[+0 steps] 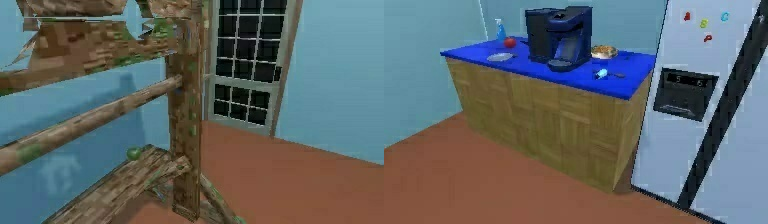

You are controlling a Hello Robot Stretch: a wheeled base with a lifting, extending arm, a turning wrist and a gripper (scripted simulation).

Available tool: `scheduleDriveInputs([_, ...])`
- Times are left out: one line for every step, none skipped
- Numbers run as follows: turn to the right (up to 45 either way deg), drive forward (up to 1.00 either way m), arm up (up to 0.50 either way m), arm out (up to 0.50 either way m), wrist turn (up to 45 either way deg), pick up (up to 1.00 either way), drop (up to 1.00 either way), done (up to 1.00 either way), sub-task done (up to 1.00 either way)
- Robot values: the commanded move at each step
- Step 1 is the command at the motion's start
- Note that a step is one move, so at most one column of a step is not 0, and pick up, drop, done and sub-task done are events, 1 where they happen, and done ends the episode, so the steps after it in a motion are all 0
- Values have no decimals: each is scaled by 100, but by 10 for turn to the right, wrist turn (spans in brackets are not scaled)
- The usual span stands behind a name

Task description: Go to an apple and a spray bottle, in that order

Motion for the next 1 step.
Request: scheduleDriveInputs([30,0,0,0,0,0,0,0,0])
